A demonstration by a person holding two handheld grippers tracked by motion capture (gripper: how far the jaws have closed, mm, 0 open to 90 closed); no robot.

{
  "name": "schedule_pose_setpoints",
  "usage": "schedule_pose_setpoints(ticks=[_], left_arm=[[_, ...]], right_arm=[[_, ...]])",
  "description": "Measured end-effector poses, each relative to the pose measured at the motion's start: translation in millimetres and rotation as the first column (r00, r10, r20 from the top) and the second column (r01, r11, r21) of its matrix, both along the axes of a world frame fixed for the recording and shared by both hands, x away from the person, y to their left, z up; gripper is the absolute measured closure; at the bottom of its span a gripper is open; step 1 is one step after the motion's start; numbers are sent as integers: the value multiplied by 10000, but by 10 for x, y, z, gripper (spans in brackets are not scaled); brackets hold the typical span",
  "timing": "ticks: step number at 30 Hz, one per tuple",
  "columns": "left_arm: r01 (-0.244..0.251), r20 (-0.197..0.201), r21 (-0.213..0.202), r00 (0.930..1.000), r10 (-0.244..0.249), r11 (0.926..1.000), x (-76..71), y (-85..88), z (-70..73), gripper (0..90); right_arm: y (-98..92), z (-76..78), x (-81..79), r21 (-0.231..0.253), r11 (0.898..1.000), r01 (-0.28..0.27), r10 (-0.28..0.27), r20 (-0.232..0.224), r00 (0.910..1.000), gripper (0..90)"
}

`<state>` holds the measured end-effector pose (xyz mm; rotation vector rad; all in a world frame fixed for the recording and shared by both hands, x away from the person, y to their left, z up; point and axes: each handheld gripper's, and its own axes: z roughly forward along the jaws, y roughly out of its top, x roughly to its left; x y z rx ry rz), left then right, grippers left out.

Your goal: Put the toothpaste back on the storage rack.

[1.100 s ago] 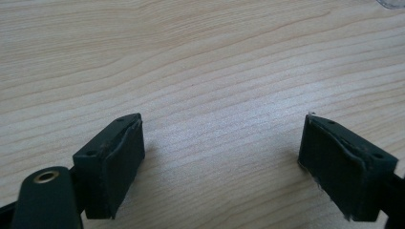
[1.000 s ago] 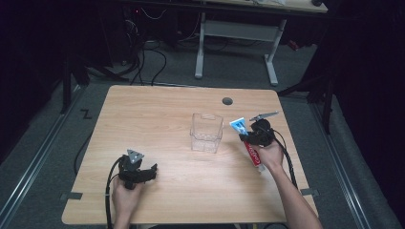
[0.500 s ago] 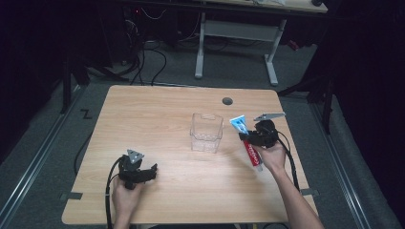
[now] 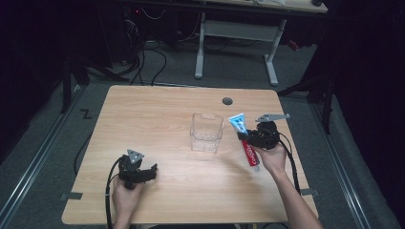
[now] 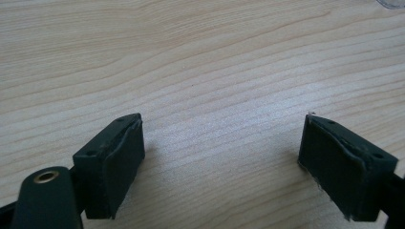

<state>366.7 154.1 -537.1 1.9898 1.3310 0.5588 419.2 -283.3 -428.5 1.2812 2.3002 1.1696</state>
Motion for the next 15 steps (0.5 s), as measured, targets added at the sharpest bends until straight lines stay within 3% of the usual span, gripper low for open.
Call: schedule_pose_setpoints(ticks=[15], left_arm=[[1, -3, 2, 10000, -1, 10000, 0, 0, 0, 160]], right_arm=[[102, 124, -68, 365, 9985, -419, 400, 497, 9980, 709]])
